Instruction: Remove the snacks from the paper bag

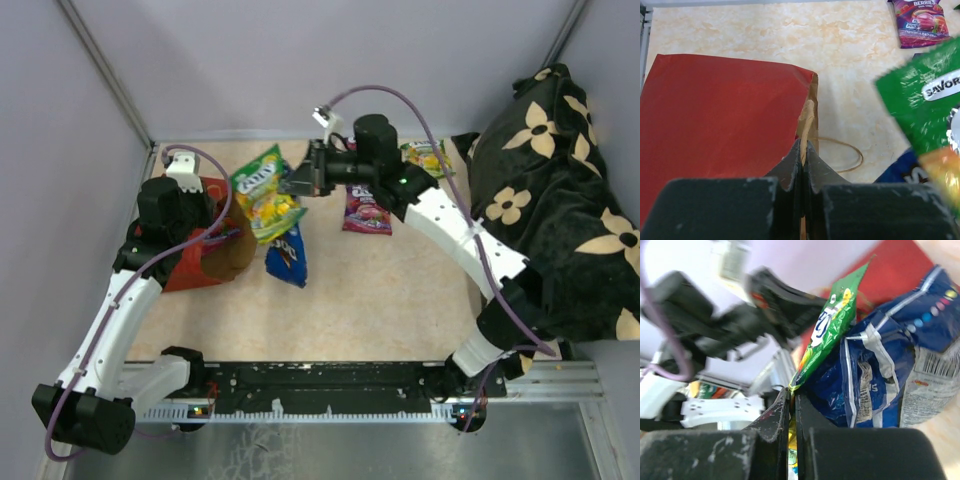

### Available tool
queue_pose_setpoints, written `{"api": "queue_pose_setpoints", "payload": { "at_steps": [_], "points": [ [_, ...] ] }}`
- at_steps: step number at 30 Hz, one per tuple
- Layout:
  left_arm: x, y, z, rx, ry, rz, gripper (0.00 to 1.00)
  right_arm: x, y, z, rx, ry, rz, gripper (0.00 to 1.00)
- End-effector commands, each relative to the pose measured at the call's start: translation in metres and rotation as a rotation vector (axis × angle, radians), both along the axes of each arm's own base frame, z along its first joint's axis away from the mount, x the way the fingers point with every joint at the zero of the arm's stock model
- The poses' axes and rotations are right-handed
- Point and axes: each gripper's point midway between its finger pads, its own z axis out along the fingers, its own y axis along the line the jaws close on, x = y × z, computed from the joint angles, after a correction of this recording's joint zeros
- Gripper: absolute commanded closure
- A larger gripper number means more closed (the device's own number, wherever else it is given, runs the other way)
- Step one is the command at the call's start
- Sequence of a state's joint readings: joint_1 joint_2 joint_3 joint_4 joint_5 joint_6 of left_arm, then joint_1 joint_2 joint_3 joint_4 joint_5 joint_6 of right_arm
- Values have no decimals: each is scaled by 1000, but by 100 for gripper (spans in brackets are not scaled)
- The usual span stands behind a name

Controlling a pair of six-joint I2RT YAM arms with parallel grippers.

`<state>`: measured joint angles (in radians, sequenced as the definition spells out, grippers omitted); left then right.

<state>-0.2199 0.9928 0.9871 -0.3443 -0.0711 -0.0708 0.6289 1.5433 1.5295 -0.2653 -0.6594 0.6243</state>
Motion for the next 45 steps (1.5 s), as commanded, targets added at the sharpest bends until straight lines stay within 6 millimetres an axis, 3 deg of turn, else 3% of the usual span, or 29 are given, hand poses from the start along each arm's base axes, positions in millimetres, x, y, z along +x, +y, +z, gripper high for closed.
{"api": "queue_pose_setpoints", "payload": {
  "at_steps": [1,4,6,7,9,11,13,14,17,22,23,27,29,31,34,41,45],
  "points": [
    [2,9,18,16,-38,38,98,-43,57,112,308,-160,197,100],
    [1,13,16,25,-35,62,98,-47,55,113,398,-109,203,100],
    [2,14,15,27,-33,65,98,-36,44,80,384,-56,130,100],
    [2,14,16,27,-32,65,98,-31,36,54,367,-17,88,100],
    [4,13,14,25,-24,62,98,-27,21,-20,298,85,1,100],
    [5,13,12,23,-16,61,98,-33,4,-115,173,192,-86,100],
    [6,13,11,21,-9,60,99,-46,-13,-187,97,278,-122,100],
    [6,13,10,20,-6,59,99,-53,-22,-214,61,317,-141,100],
    [6,13,9,17,-2,58,99,-58,-41,-254,-4,335,-192,100],
    [7,12,7,18,7,58,99,-52,-50,-258,-57,292,-246,100],
    [7,12,8,17,5,58,99,-49,-52,-257,-75,275,-256,93],
    [6,12,7,17,6,58,99,-30,-63,-245,-196,157,-302,35],
    [6,13,7,19,6,59,99,-19,-77,-235,-287,76,-356,25],
    [6,12,8,17,2,56,99,-11,-90,-224,-342,13,-403,24],
    [6,12,9,17,3,54,99,-4,-96,-219,-345,-11,-396,31],
    [4,11,10,15,0,44,98,-11,-78,-239,-186,124,-233,48],
    [4,9,10,11,-1,33,98,-10,-66,-248,-119,170,-181,51]
  ]
}}
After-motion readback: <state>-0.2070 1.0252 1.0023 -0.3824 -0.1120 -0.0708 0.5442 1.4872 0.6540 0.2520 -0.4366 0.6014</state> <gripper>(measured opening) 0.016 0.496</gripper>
